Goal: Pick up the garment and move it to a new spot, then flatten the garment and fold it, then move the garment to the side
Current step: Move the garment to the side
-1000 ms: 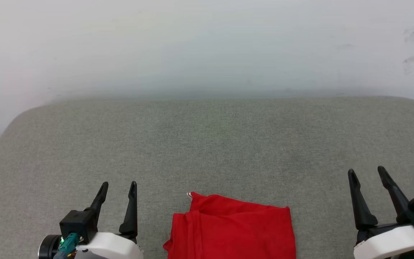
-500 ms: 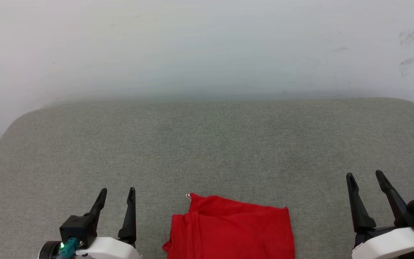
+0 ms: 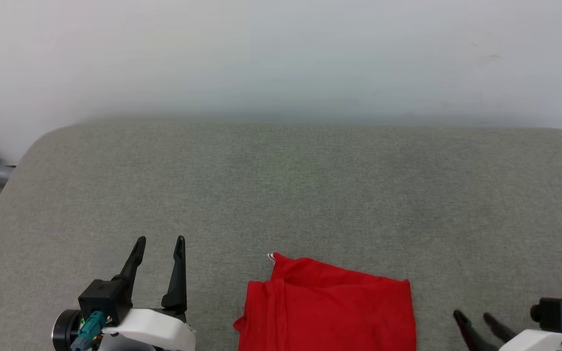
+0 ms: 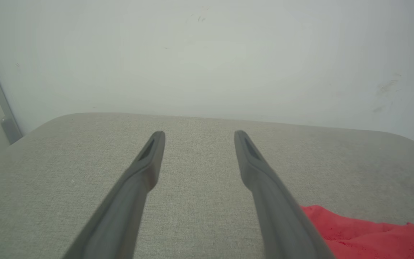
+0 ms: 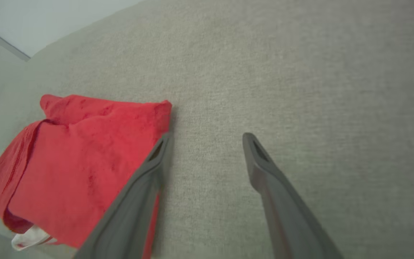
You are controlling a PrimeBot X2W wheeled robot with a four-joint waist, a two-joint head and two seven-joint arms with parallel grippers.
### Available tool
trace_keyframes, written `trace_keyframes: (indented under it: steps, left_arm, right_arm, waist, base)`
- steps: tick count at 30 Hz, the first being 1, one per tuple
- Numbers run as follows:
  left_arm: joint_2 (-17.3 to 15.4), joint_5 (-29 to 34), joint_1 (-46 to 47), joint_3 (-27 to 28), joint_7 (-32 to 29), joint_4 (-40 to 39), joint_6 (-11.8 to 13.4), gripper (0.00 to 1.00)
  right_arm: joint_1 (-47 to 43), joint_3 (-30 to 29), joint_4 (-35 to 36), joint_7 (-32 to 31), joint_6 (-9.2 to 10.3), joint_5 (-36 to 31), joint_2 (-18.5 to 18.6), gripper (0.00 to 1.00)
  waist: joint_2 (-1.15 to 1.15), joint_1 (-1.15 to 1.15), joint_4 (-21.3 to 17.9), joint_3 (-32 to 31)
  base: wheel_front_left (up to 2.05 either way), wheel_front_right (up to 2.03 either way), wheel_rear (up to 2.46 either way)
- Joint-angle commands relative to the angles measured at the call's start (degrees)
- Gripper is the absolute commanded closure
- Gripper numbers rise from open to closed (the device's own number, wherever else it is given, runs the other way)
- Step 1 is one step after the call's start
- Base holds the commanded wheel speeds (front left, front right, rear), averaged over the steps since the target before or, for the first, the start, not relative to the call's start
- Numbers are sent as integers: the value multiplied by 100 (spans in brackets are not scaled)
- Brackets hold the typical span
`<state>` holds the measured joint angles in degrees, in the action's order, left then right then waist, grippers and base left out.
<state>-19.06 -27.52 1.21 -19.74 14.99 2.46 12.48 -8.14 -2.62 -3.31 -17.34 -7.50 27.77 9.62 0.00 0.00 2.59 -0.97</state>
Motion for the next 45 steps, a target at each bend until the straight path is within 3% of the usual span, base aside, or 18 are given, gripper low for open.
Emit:
trace_keyframes:
  steps: [1,7,18,19,20,21,28,34,45]
  left_arm:
    - [17,22,64,29,24,-10,-30,0]
    - [234,181,221,116,18,-30,-148,0]
    - [498,416,347,383,19,45,-404,0]
    - [518,429,354,401,19,62,-436,0]
    - [538,449,360,423,19,75,-449,0]
    - [561,472,368,445,19,92,-478,0]
    - [629,592,232,575,19,175,-569,0]
    - [598,719,72,575,19,137,-630,0]
    - [611,759,-50,361,-10,-33,-731,0]
  right_arm:
    - [-61,32,-45,-62,3,89,34,0]
    - [63,499,-410,-913,3,1133,254,0]
    - [617,1154,-1253,-1365,7,2076,110,0]
    - [650,1210,-1311,-1413,7,2142,107,18]
    - [691,1257,-1354,-1440,7,2174,115,67]
    - [718,1291,-1369,-1442,7,2205,137,100]
    - [889,1450,-1091,-1149,5,2020,407,100]
    - [873,1323,-970,-1090,5,1125,691,100]
    - [891,568,-629,-1690,5,-116,960,100]
  waist:
    - [0,0,110,82]
    - [0,0,428,418]
    - [0,0,668,726]
    - [0,0,681,737]
    - [0,0,692,745]
    - [0,0,700,753]
    - [0,0,630,584]
    - [0,0,377,257]
    - [0,0,-760,183]
  base:
    - [0,0,0]
    - [0,0,0]
    - [0,0,0]
    - [0,0,0]
    - [0,0,0]
    - [0,0,0]
    - [0,0,0]
    - [0,0,0]
    - [0,0,0]
